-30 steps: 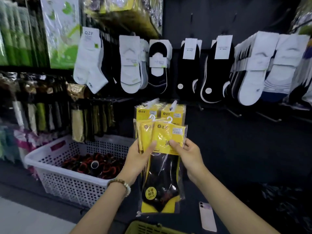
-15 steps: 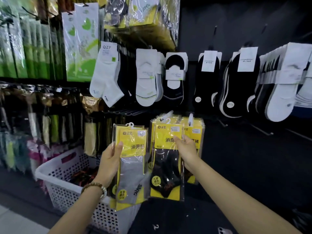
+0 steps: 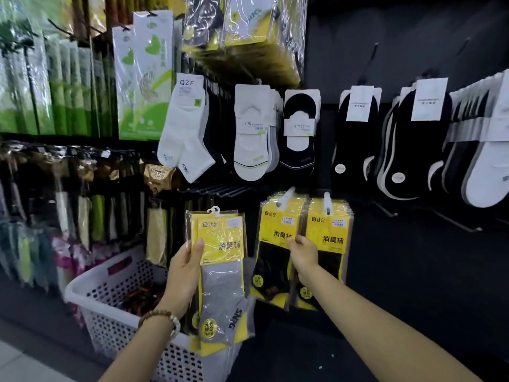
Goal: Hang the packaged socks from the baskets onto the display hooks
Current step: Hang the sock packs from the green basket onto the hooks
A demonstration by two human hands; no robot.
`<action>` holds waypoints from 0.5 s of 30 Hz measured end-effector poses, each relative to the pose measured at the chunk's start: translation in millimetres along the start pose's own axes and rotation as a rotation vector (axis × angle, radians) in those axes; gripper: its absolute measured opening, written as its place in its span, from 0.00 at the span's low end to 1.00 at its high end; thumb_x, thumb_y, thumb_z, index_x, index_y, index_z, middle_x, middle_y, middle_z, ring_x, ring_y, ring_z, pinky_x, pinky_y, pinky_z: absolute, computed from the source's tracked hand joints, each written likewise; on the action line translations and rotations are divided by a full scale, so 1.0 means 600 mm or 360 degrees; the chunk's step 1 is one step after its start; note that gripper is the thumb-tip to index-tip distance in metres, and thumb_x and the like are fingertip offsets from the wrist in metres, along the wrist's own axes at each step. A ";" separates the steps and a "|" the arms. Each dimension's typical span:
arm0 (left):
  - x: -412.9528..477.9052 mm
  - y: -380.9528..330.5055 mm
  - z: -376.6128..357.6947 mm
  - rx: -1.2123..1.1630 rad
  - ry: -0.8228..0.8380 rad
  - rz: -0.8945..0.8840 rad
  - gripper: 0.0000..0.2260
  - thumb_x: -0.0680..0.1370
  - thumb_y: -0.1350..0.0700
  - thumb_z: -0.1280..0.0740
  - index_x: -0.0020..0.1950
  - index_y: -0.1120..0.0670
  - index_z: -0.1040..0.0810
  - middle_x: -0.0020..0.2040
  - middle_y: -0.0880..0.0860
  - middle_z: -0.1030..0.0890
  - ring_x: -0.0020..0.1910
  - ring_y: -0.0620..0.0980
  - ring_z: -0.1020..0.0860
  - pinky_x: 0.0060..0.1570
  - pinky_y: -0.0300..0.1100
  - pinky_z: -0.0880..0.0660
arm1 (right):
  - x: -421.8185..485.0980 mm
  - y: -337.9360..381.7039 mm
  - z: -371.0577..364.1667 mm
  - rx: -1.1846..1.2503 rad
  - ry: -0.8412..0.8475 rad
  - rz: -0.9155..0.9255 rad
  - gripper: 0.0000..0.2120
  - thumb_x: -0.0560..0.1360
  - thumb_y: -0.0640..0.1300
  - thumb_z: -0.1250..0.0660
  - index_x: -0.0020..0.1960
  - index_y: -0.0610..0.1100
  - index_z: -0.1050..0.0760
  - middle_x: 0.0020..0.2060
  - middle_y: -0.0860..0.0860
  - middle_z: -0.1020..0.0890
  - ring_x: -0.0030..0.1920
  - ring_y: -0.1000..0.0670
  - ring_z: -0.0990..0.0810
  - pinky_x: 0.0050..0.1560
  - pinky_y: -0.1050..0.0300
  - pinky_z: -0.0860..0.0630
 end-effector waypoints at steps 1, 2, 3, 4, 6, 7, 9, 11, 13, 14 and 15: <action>-0.002 0.001 -0.004 -0.0056 0.0024 0.0031 0.18 0.80 0.46 0.42 0.44 0.62 0.27 0.39 0.56 0.27 0.40 0.51 0.28 0.42 0.43 0.31 | -0.006 -0.004 0.003 -0.0024 0.0004 0.0025 0.19 0.81 0.43 0.41 0.70 0.38 0.34 0.67 0.44 0.27 0.66 0.45 0.29 0.59 0.58 0.33; -0.004 0.001 -0.008 -0.0123 0.0045 0.0064 0.17 0.80 0.47 0.41 0.46 0.61 0.25 0.41 0.57 0.24 0.41 0.53 0.25 0.45 0.45 0.28 | -0.013 -0.009 0.006 -0.0042 0.0011 0.0082 0.20 0.81 0.42 0.41 0.71 0.39 0.35 0.67 0.45 0.27 0.67 0.46 0.29 0.59 0.59 0.33; -0.008 0.001 -0.014 -0.0182 0.0065 0.0095 0.15 0.80 0.47 0.41 0.49 0.58 0.23 0.44 0.55 0.19 0.45 0.54 0.22 0.49 0.46 0.26 | -0.023 -0.011 0.010 -0.0046 0.0018 0.0163 0.21 0.81 0.42 0.40 0.73 0.40 0.37 0.69 0.45 0.29 0.68 0.47 0.31 0.61 0.59 0.34; -0.012 0.000 -0.020 -0.0228 0.0089 0.0116 0.13 0.80 0.48 0.40 0.52 0.56 0.22 0.48 0.53 0.17 0.48 0.52 0.19 0.51 0.45 0.23 | -0.034 -0.012 0.014 -0.0037 0.0016 0.0254 0.23 0.80 0.43 0.40 0.73 0.41 0.39 0.70 0.47 0.31 0.70 0.47 0.33 0.64 0.58 0.35; -0.023 -0.004 -0.036 -0.0316 0.0157 0.0133 0.12 0.79 0.49 0.39 0.56 0.54 0.21 0.49 0.50 0.15 0.49 0.47 0.17 0.45 0.37 0.22 | -0.059 -0.002 0.028 -0.0001 0.0005 0.0429 0.23 0.79 0.47 0.38 0.73 0.45 0.38 0.70 0.50 0.32 0.72 0.49 0.35 0.65 0.59 0.35; -0.029 -0.007 -0.045 -0.0354 0.0194 0.0134 0.12 0.79 0.50 0.38 0.57 0.54 0.21 0.49 0.49 0.15 0.47 0.46 0.17 0.41 0.35 0.21 | -0.068 0.007 0.036 0.0015 0.0035 0.0499 0.21 0.79 0.49 0.37 0.70 0.47 0.35 0.68 0.52 0.30 0.70 0.51 0.33 0.62 0.64 0.34; -0.040 -0.016 -0.067 -0.0422 0.0224 0.0146 0.11 0.78 0.51 0.37 0.56 0.54 0.21 0.48 0.49 0.15 0.46 0.46 0.17 0.39 0.35 0.21 | -0.086 0.024 0.049 0.0048 0.0193 0.0532 0.14 0.77 0.52 0.35 0.60 0.51 0.29 0.59 0.55 0.24 0.61 0.53 0.26 0.50 0.70 0.30; -0.052 -0.025 -0.091 -0.0524 0.0220 0.0175 0.10 0.77 0.52 0.35 0.55 0.55 0.21 0.47 0.51 0.15 0.45 0.48 0.16 0.38 0.36 0.21 | -0.097 0.030 0.062 0.0098 0.0335 0.0486 0.11 0.75 0.52 0.32 0.54 0.47 0.25 0.53 0.48 0.21 0.53 0.50 0.22 0.46 0.65 0.25; -0.063 -0.033 -0.116 -0.0599 0.0228 0.0207 0.08 0.76 0.53 0.33 0.53 0.54 0.20 0.45 0.49 0.14 0.43 0.47 0.16 0.35 0.34 0.22 | -0.104 0.027 0.074 0.0121 0.0369 0.0414 0.12 0.75 0.48 0.31 0.52 0.40 0.23 0.53 0.39 0.20 0.53 0.45 0.20 0.54 0.52 0.21; -0.067 -0.036 -0.128 -0.0601 0.0231 0.0212 0.07 0.75 0.53 0.32 0.52 0.53 0.20 0.44 0.47 0.14 0.42 0.45 0.16 0.34 0.33 0.23 | -0.106 0.023 0.082 0.0168 0.0371 0.0388 0.10 0.75 0.46 0.31 0.51 0.40 0.23 0.53 0.39 0.19 0.54 0.44 0.19 0.56 0.50 0.21; -0.071 -0.038 -0.139 -0.0589 0.0232 0.0210 0.07 0.75 0.53 0.31 0.51 0.52 0.20 0.43 0.45 0.15 0.41 0.44 0.16 0.33 0.32 0.23 | -0.106 0.018 0.092 0.0246 0.0376 0.0363 0.08 0.75 0.45 0.32 0.50 0.40 0.22 0.52 0.40 0.17 0.54 0.45 0.18 0.55 0.51 0.20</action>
Point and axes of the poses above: each hand's wrist, its own x-axis towards the middle knuckle, its own z-axis out of the back of the hand, y = z × x, the point moved 1 cm from there along x, towards the middle knuckle
